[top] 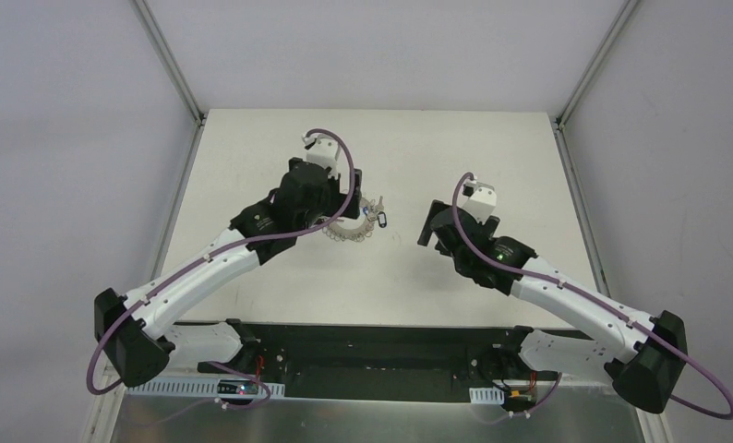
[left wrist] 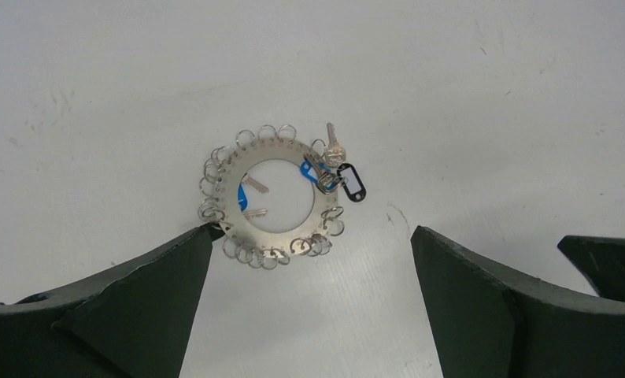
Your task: Put the keys on the keyring
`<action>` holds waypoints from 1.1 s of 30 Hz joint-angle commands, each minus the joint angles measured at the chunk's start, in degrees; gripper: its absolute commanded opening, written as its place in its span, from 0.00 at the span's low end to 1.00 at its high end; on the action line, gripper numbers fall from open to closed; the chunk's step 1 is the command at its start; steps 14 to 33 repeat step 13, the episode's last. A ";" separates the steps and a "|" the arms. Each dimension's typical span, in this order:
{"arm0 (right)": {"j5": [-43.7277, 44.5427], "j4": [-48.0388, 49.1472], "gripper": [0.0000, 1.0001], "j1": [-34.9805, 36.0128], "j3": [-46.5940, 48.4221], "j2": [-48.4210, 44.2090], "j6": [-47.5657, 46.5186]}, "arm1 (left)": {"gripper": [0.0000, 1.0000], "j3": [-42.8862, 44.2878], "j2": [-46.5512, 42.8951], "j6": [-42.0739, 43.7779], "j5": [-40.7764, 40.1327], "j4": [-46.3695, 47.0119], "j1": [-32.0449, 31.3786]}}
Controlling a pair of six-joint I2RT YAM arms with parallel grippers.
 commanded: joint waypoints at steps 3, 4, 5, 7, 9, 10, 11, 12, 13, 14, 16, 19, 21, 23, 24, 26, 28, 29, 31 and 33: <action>6.48 0.51 0.99 -0.24 4.10 -1.42 -4.93 | 1.00 -4.12 -7.89 0.05 -1.20 -5.38 -0.27; 7.33 0.11 0.99 -0.13 4.79 -1.34 -4.97 | 1.00 -4.68 -9.56 0.00 -0.17 -5.39 -0.31; 8.25 -0.42 0.99 -0.22 5.50 -1.23 -4.97 | 1.00 -5.25 -11.73 -0.05 0.31 -5.39 -0.34; 9.42 -1.46 0.99 -0.21 6.70 -1.10 -5.03 | 1.00 -6.61 -14.41 -0.66 -0.11 -5.41 -0.35; 9.30 -2.25 0.99 -0.26 7.47 -1.19 -5.61 | 1.00 -7.59 -16.23 -0.46 -0.34 -5.44 -0.35; 8.54 -2.23 0.99 -0.21 7.51 -1.27 -6.72 | 1.00 -7.91 -16.77 -0.35 -0.92 -5.53 -0.30; 9.14 -2.69 0.99 -0.16 7.67 -1.22 -6.68 | 1.00 -8.09 -16.93 -0.40 -1.83 -5.61 -0.35; 9.93 -2.83 0.99 -0.13 7.73 -1.06 -6.50 | 1.00 -8.19 -16.84 -0.67 -2.69 -5.65 -0.35; 10.50 -2.95 0.99 -0.12 7.97 -0.96 -6.55 | 1.00 -8.09 -16.60 -1.07 -3.45 -5.77 -0.31; 10.50 -2.95 0.99 -0.12 7.97 -0.96 -6.55 | 1.00 -8.09 -16.60 -1.07 -3.45 -5.77 -0.31; 10.50 -2.95 0.99 -0.12 7.97 -0.96 -6.55 | 1.00 -8.09 -16.60 -1.07 -3.45 -5.77 -0.31; 10.50 -2.95 0.99 -0.12 7.97 -0.96 -6.55 | 1.00 -8.09 -16.60 -1.07 -3.45 -5.77 -0.31; 10.50 -2.95 0.99 -0.12 7.97 -0.96 -6.55 | 1.00 -8.09 -16.60 -1.07 -3.45 -5.77 -0.31; 10.50 -2.95 0.99 -0.12 7.97 -0.96 -6.55 | 1.00 -8.09 -16.60 -1.07 -3.45 -5.77 -0.31; 10.50 -2.95 0.99 -0.12 7.97 -0.96 -6.55 | 1.00 -8.09 -16.60 -1.07 -3.45 -5.77 -0.31; 10.50 -2.95 0.99 -0.12 7.97 -0.96 -6.55 | 1.00 -8.09 -16.60 -1.07 -3.45 -5.77 -0.31; 10.50 -2.95 0.99 -0.12 7.97 -0.96 -6.55 | 1.00 -8.09 -16.60 -1.07 -3.45 -5.77 -0.31; 10.50 -2.95 0.99 -0.12 7.97 -0.96 -6.55 | 1.00 -8.09 -16.60 -1.07 -3.45 -5.77 -0.31; 10.50 -2.95 0.99 -0.12 7.97 -0.96 -6.55 | 1.00 -8.09 -16.60 -1.07 -3.45 -5.77 -0.31; 10.50 -2.95 0.99 -0.12 7.97 -0.96 -6.55 | 1.00 -8.09 -16.60 -1.07 -3.45 -5.77 -0.31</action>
